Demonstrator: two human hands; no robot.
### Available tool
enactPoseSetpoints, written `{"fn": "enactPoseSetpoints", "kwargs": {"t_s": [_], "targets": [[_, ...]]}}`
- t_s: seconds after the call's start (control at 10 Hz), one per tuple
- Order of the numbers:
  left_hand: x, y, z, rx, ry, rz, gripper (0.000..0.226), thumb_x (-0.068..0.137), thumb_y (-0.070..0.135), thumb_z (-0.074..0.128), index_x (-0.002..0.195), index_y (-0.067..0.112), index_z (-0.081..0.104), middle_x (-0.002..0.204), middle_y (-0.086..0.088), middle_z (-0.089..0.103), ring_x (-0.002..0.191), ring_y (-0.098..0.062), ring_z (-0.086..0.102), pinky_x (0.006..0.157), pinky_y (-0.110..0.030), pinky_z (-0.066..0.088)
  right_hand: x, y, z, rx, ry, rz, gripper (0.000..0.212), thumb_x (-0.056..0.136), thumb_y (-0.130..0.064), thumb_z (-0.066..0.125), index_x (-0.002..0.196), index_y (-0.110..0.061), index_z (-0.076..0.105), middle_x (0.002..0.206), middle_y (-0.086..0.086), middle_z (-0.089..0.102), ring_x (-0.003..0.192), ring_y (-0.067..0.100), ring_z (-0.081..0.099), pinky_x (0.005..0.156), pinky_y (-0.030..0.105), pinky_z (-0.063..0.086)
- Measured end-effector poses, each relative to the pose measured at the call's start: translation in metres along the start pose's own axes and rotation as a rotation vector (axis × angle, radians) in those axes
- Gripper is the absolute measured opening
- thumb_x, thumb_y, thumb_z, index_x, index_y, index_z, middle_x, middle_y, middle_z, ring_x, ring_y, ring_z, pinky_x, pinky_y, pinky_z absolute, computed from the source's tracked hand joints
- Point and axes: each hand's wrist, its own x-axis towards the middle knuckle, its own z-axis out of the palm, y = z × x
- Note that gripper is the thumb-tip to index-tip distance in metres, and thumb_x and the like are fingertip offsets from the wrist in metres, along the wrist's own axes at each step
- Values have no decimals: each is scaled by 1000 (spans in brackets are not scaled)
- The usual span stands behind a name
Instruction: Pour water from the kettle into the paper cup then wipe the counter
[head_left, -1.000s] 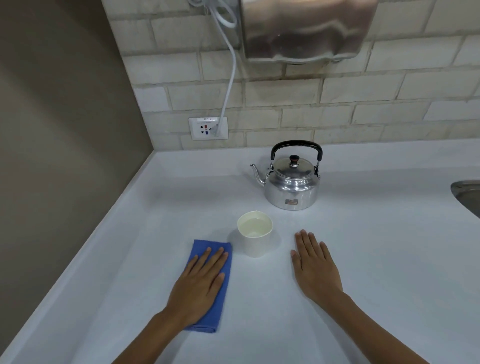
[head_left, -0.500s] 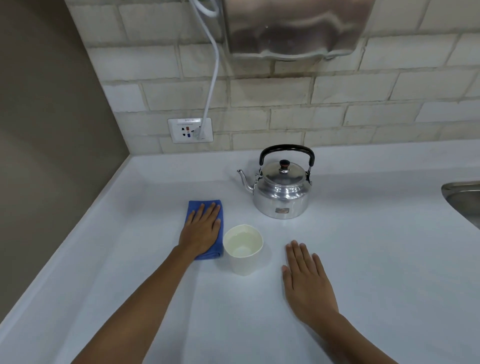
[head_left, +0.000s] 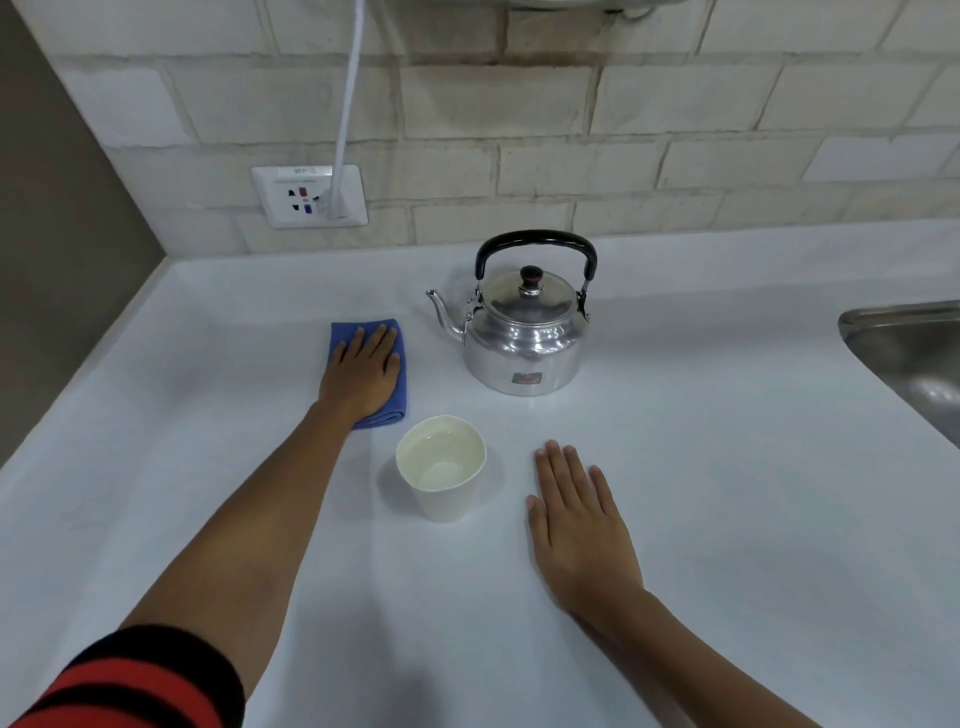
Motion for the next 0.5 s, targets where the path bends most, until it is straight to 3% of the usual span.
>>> {"fn": "enactPoseSetpoints", "kwargs": {"t_s": [0.3,0.5], "targets": [[6,-3,-7,-28,-101,-7,54,101,36,18,149,17,-1,159,-3,-3,146,-23,-3,118,-43,0,0,0,-2,-1,-8,3,54,98,-32,13,145,-16,-8,157,-3,-8,141,12,-17,117,31,-11],[-24,0,-25,-71,8,2,57,101,36,23,148,12,3,159,-10,2,146,-25,3,118,-43,7,0,0,-2,9,-29,5,54,98,-33,12,145,-16,-9,157,-3,-8,143,12,-13,117,32,-10]]}}
